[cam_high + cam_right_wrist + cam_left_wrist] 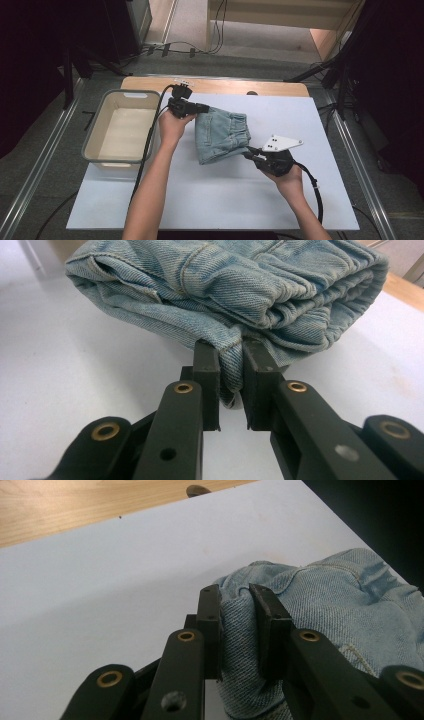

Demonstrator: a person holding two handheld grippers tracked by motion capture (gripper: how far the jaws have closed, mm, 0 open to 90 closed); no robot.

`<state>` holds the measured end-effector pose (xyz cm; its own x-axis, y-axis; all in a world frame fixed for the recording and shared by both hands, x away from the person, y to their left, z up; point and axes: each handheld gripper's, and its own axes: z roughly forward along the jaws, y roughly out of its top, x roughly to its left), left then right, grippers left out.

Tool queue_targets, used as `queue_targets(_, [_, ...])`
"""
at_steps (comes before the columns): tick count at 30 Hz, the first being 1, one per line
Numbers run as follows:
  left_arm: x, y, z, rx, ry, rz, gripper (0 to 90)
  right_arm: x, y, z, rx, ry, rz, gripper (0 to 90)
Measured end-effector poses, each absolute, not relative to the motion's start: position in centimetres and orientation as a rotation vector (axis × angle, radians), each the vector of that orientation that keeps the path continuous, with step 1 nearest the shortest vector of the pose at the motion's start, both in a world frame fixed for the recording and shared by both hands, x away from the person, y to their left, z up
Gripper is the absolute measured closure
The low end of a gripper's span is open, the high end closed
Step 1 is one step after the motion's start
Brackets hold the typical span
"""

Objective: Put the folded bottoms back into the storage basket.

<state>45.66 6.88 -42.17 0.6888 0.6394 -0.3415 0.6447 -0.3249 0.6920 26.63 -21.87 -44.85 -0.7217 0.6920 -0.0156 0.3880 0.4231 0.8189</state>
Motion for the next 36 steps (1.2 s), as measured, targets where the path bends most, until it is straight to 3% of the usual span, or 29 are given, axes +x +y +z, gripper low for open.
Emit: queue_targets(36, [45.8,7.5,-38.3,2.053,0.957,0.068,77.7,26.8,-20.8,-41.4,0.859,2.288,1.246,77.5])
